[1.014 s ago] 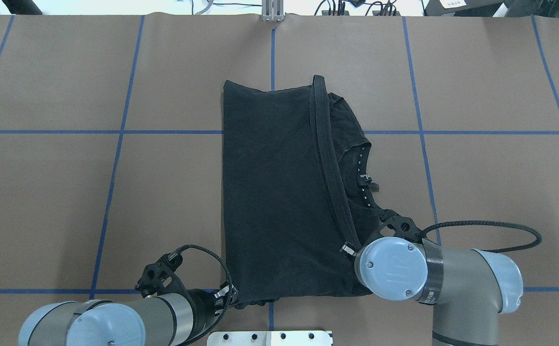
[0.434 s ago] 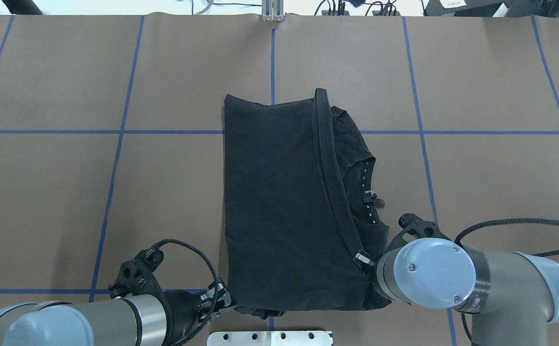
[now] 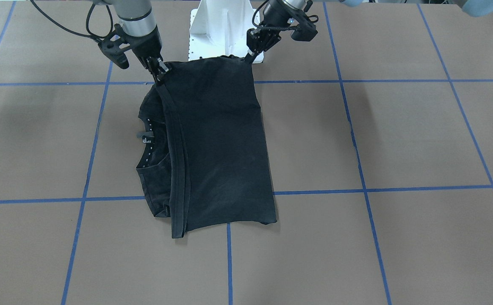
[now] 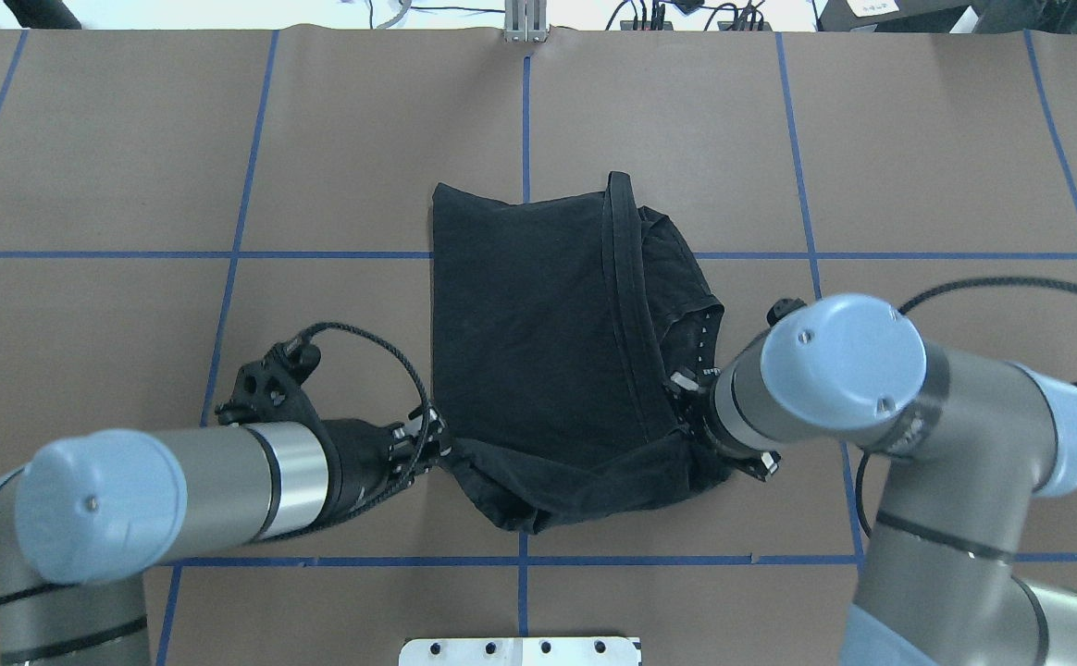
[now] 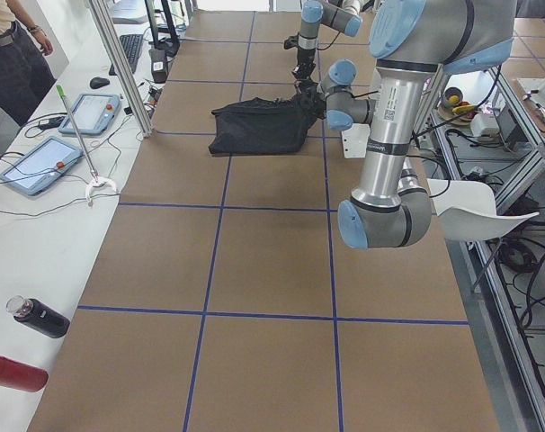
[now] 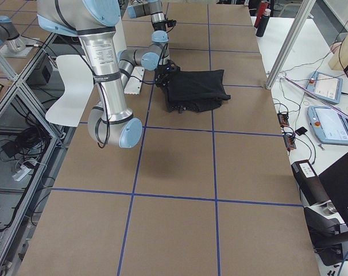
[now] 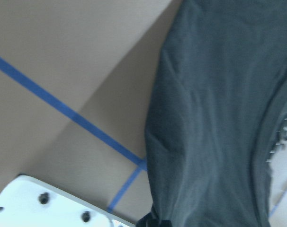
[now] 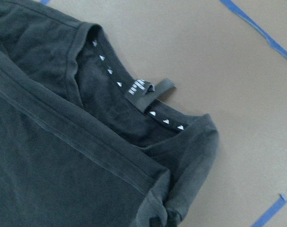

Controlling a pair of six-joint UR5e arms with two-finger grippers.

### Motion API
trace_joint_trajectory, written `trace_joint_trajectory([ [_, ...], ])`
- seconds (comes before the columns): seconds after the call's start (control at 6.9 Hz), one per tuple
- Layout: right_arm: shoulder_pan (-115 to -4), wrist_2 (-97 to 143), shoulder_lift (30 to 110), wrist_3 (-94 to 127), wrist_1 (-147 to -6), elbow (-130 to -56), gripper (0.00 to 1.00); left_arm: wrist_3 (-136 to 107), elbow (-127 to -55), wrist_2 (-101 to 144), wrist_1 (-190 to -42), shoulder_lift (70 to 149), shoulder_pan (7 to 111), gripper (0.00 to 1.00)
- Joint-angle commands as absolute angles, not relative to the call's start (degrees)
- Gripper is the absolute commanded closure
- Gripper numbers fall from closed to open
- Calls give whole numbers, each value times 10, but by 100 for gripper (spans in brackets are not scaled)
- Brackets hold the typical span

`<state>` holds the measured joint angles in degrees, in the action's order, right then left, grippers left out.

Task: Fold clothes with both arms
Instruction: 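Lift the near edge with both grippers and fold it away from the robot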

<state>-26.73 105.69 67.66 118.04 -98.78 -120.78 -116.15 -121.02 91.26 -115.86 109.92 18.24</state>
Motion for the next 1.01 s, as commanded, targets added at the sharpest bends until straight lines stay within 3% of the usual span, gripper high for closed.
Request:
trace_joint_trajectory([
  [0.0,-353,1109,617,1129,-988,-1117,100,-1095,-1146,971,-1166,1131,298,100],
  [0.29,-400,1140,555,1084,-986,-1021,100,-1076,-1071,974,-1180,1169,342,100],
  [0.58,-435,1162,518,1069,-868,-888,100,-1071,-987,976,-1241,1197,368,100],
  [0.87,-449,1165,481,1034,-856,-823,100,-1058,-934,976,-1257,1223,392,100],
])
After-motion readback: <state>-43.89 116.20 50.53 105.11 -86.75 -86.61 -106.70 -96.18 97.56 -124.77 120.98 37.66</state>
